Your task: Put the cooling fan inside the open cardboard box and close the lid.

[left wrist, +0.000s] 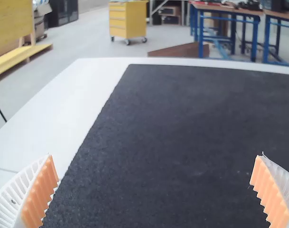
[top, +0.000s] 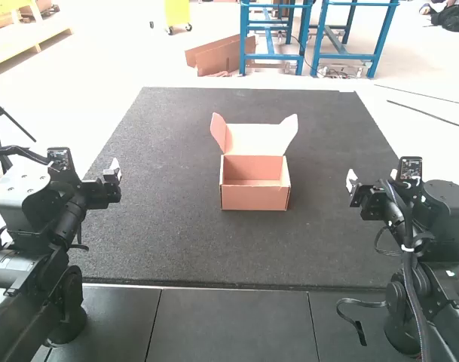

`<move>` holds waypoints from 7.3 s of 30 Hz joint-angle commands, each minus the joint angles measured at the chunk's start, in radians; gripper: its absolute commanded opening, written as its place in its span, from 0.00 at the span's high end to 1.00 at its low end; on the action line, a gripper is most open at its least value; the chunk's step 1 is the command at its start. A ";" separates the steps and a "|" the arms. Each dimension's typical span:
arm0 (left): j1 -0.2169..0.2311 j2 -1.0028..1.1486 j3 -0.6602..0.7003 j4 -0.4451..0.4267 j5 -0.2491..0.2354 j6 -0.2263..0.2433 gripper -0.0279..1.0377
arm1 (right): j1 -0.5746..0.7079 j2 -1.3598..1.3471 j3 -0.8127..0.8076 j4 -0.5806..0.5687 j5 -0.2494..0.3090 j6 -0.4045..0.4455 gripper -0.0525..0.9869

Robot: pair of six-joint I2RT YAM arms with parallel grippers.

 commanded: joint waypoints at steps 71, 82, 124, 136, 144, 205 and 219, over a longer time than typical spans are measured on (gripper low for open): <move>0.018 0.939 0.930 -0.390 0.072 0.062 0.07 | -0.598 1.466 1.135 -0.618 -0.046 -0.448 0.13; 0.018 0.941 0.939 -0.433 0.069 0.060 0.07 | -0.626 1.698 1.188 -0.592 -0.042 -0.532 0.12; 0.024 0.927 0.941 -0.486 0.028 0.054 0.07 | -0.593 2.022 1.357 -0.536 -0.085 -0.494 0.13; 0.024 0.913 0.939 -0.491 0.026 0.054 0.07 | -0.592 2.066 1.355 -0.536 -0.082 -0.471 0.51; 0.024 0.893 0.937 -0.498 0.020 0.054 0.07 | -0.584 2.086 1.354 -0.563 -0.099 -0.445 0.80; 0.020 0.752 0.769 -0.413 0.066 0.060 0.07 | 0.526 1.523 1.398 -0.836 0.079 0.497 0.96; 0.023 0.729 0.767 -0.425 0.066 0.060 0.07 | 0.510 1.746 1.463 -0.713 0.080 0.467 0.96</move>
